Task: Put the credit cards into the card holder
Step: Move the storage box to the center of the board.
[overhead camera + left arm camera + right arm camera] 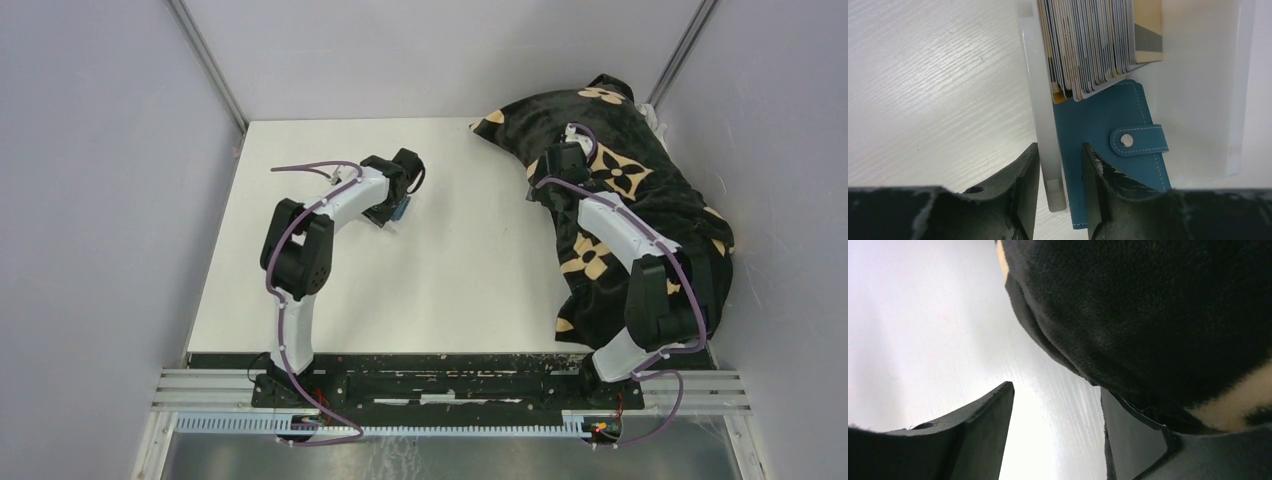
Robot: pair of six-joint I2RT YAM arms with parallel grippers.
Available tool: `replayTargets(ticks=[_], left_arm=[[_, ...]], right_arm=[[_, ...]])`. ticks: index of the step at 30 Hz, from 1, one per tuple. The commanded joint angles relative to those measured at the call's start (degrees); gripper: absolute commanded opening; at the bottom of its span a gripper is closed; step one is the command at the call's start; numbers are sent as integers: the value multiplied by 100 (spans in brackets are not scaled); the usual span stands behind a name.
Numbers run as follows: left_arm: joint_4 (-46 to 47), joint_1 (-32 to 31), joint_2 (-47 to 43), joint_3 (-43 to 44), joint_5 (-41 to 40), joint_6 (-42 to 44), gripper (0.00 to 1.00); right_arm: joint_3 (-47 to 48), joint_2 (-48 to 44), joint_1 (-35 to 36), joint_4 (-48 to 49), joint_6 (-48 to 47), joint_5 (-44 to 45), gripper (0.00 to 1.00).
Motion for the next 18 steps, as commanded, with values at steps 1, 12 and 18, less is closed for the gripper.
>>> replayTargets(ticks=[1, 12, 18], left_arm=[[75, -104, -124, 222, -222, -169, 45], [77, -177, -817, -138, -259, 44, 67], [91, -228, -1301, -341, -342, 197, 72]], right_arm=[[36, -277, 191, 85, 15, 45, 72], [176, -469, 993, 22, 344, -17, 75], [-4, -633, 1358, 395, 904, -596, 75]])
